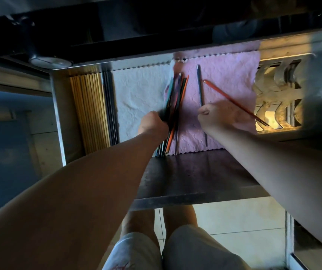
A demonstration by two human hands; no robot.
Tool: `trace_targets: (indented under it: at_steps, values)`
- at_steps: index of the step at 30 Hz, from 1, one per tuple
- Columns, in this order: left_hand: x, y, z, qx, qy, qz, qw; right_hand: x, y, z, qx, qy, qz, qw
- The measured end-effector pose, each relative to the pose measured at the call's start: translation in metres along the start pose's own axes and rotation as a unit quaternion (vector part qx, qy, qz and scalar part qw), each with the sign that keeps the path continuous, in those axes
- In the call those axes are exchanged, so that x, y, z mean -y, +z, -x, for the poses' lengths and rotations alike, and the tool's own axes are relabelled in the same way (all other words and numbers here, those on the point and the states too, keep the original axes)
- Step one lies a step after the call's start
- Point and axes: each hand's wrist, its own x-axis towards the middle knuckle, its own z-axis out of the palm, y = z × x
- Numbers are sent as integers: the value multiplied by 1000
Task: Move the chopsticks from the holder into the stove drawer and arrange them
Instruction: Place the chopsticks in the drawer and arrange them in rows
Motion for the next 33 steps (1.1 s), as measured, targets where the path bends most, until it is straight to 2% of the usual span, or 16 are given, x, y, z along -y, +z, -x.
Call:
trace_targets:
  at_steps: [4,11,15,21,24,30,33]
  values:
    - [1,-5,1,-10,-41,43,998,4,8,2,26,-4,-47,999]
    - [17,-5,8,-72,-80,143,984,28,27,7,16,-89,-105,990]
    - [30,-7,11,-97,-102,180,974,49,44,6,20,-66,-85,994]
    - [47,-13,10,-108,-84,183,974,70,60,12,-38,-54,17,998]
    - [51,-15,9,-110,-68,195,972,67,64,18,-26,-64,44,997]
    - [48,-15,9,-100,-49,186,976,64,64,18,0,-7,11,1000]
    - [40,-13,4,-77,-25,188,979,60,60,17,-2,-7,-19,1000]
